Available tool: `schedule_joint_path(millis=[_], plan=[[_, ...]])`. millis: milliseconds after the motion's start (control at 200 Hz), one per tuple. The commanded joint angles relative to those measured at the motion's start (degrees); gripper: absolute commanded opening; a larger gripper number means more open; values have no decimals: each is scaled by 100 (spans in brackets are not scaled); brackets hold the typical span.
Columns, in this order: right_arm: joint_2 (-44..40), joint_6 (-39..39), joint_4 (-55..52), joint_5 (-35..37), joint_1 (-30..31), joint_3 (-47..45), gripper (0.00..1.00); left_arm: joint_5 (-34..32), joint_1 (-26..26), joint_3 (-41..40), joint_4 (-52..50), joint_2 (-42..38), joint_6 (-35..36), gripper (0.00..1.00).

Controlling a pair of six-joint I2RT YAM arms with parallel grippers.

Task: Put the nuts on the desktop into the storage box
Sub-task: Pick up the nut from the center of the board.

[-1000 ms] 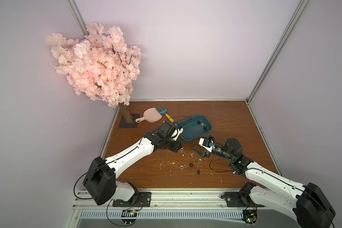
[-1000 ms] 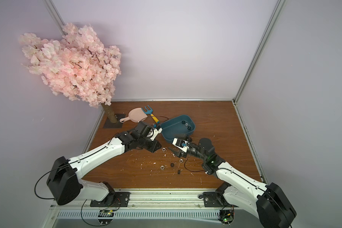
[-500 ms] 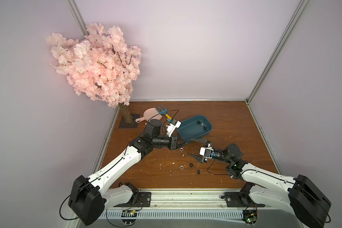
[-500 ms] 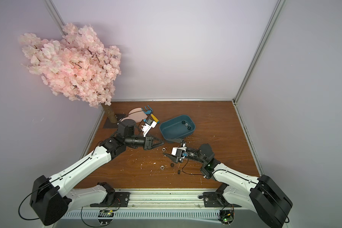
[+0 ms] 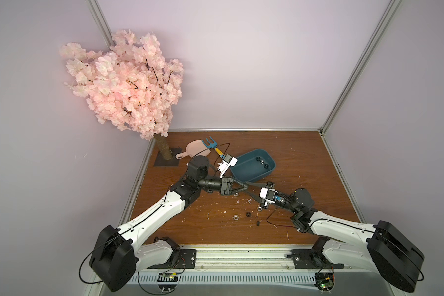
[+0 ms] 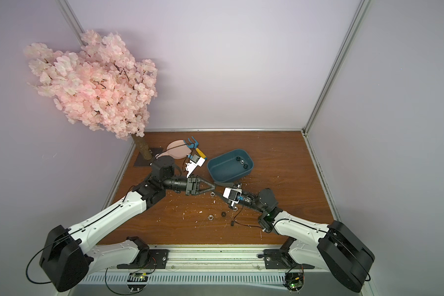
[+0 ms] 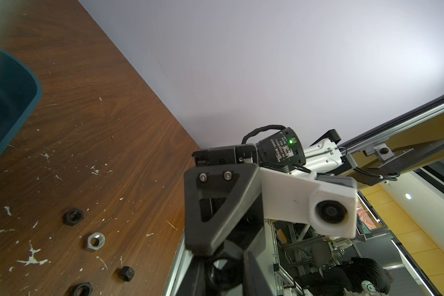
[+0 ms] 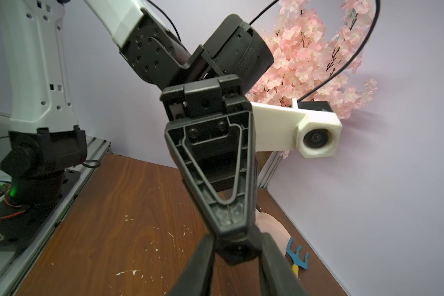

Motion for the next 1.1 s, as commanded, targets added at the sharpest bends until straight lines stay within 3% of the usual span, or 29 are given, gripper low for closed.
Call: schedule_joint_path(millis=[0,130,260,395,681,746,786,831,891,1096], plan=[[-85,135,361,202,26,115,31,198,52,-31,279,-18,-60,24],[-50,230,365,233,23,172,31,225,49,-29,276,33,-29,24],[-14,286,399,257,23,195,41,215,66,3,204,88,28,24],[-90,324,508,494,22,125,42,211,86,-20,204,95,28,24],[-95,336,292,479,21,190,13,231,87,-39,263,93,2,27],[-92,384,287,487,23,202,10,240,94,-44,266,113,-7,32],[-100,463,222,540,23,227,9,245,96,-48,266,131,-13,41],[-124,572,10,624,23,296,9,242,104,-31,266,148,-23,61],[-180,745,-504,788,21,473,9,250,162,-31,266,162,11,99],[-28,1467,-2970,1632,-159,1561,10,-83,633,-172,9,-20,304,100]])
